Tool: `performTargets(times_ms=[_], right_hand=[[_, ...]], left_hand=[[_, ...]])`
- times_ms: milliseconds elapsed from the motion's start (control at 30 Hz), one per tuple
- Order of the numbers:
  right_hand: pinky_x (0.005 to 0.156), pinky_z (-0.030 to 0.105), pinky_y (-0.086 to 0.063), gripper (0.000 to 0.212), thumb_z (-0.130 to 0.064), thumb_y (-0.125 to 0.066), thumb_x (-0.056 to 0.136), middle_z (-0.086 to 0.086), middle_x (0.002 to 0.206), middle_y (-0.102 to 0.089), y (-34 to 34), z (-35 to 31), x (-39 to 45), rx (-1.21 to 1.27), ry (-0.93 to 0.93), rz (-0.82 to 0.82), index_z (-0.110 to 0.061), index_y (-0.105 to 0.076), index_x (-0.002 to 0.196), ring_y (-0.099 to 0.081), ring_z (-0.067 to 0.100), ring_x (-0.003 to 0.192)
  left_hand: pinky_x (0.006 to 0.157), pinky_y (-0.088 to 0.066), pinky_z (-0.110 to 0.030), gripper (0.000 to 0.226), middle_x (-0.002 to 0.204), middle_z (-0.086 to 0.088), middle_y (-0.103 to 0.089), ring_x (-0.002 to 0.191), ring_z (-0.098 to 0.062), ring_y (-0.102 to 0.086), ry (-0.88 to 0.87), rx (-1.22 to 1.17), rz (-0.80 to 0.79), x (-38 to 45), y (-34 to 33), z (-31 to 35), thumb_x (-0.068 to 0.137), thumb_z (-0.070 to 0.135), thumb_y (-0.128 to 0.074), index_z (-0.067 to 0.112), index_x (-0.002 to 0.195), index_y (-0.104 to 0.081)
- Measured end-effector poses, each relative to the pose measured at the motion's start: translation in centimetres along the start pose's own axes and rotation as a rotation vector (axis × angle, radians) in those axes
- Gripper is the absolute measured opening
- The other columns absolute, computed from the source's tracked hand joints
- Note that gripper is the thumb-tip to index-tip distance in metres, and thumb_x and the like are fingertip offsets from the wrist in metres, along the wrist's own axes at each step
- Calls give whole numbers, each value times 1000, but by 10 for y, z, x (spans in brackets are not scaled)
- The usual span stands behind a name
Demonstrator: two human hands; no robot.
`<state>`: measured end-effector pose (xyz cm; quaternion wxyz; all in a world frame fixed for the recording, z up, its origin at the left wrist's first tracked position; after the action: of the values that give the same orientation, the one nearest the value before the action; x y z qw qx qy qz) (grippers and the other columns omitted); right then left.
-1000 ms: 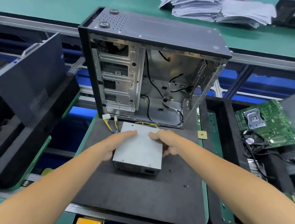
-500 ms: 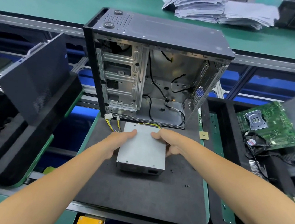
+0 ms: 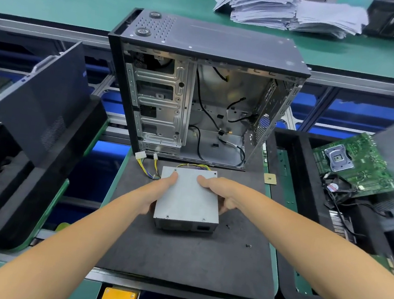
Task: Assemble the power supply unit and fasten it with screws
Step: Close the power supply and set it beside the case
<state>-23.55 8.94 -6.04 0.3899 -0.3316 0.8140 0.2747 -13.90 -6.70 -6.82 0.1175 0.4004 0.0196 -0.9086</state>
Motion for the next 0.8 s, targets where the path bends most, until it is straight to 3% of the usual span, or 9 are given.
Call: performTargets(times_ms=[133, 300, 467, 567, 633, 800], right_hand=[[87, 53, -53, 42, -54, -56, 91, 5, 104, -67, 2, -4, -1, -17, 12, 26, -17, -57, 112, -66, 26, 92], [91, 58, -49, 38, -51, -58, 90, 4, 108, -65, 2, -8, -4, -18, -1, -7, -19, -57, 110, -64, 26, 98], [85, 53, -53, 30, -48, -56, 93, 4, 99, -65, 1, -8, -3, -20, -20, -25, -18, -56, 98, -65, 24, 87], [86, 54, -53, 27, -44, -53, 95, 5, 98, -66, 1, -5, -2, -1, -20, -34, -17, -55, 100, -65, 25, 85], [88, 59, -51, 21, -37, -51, 97, 6, 96, -66, 2, -3, 0, 28, -8, -45, -16, -55, 101, -65, 26, 87], [87, 59, -51, 15, -29, -50, 98, 6, 91, -67, 5, 0, 4, 70, 3, -61, -15, -56, 99, -65, 24, 83]], left_hand=[[83, -56, -34, 50, 105, 2, -74, 96, -16, -71, 10, -99, 8, -1, -5, 8, 95, 62, -42, 22, 116, -64], [97, -51, -42, 56, 120, -6, -67, 106, -25, -66, 12, -114, 129, 1, 1, 9, 96, 59, -43, 15, 126, -58], [104, -45, -39, 72, 138, -4, -54, 121, -25, -56, 13, -8, 237, 5, 11, 7, 92, 67, -39, 12, 138, -48], [98, -41, -32, 81, 143, -4, -48, 126, -25, -50, 16, 112, 285, 4, 14, 9, 90, 71, -34, 11, 143, -41], [95, -37, -31, 85, 145, -3, -46, 129, -24, -46, 9, 176, 279, 4, 16, 11, 88, 74, -31, 12, 145, -40], [108, -33, -35, 93, 150, -4, -41, 134, -25, -41, 7, 254, 253, 8, 17, 9, 86, 78, -27, 10, 148, -36]])
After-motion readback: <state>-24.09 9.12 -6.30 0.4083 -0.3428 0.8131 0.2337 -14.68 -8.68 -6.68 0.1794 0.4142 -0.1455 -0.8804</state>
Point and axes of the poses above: each hand's wrist, its own x-axis towards the middle knuckle, its own y-axis out of the back of the hand, z = x × y, the point moved 9 cm from there along x, towards the middle knuckle
